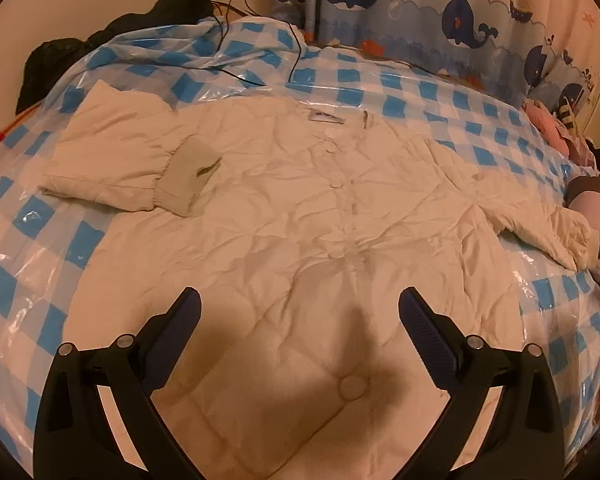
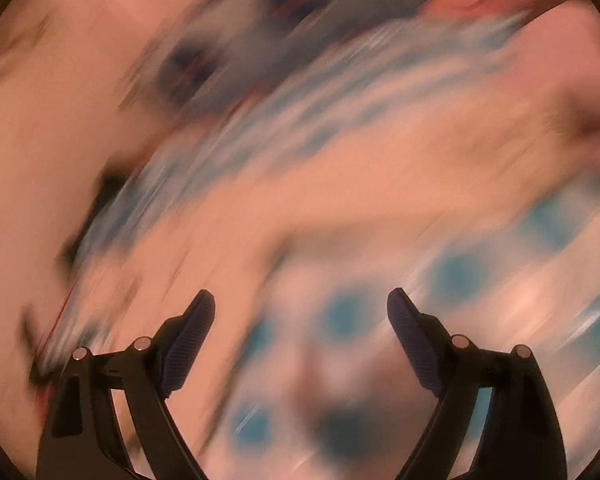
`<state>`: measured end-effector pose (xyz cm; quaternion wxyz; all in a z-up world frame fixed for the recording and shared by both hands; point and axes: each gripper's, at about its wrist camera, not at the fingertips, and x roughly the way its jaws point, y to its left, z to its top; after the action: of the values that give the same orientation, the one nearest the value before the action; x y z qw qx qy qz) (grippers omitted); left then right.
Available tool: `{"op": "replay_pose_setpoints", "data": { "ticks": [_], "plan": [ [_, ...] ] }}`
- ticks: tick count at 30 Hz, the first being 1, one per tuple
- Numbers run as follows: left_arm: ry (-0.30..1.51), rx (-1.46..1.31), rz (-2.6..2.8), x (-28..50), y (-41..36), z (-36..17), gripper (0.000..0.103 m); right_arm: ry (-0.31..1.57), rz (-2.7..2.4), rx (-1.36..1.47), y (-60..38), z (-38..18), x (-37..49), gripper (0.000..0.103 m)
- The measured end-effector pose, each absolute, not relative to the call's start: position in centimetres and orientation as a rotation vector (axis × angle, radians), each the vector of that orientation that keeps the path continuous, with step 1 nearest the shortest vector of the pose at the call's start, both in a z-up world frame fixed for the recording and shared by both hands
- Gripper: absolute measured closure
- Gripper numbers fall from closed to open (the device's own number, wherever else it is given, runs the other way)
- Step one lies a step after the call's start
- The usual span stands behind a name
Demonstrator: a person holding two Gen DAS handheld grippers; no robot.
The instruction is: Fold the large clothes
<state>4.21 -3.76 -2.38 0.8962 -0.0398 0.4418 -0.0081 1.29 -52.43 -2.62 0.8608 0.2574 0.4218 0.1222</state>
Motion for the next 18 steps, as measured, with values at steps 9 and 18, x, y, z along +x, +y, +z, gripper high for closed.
{"op": "replay_pose_setpoints", "data": {
  "ticks": [9, 18],
  "plan": [
    [0.824, -0.051, 0.004, 0.5, -0.3, 0.8, 0.008, 1.217, 0.507, 0.511, -37.5, -7.8, -2.1, 0.018],
    [0.774, -0.095, -0.011, -2.4, 4.1, 3.0, 0.008, 1.2, 0.449, 0.576, -32.0, -9.8, -4.1, 0.013]
  ]
}}
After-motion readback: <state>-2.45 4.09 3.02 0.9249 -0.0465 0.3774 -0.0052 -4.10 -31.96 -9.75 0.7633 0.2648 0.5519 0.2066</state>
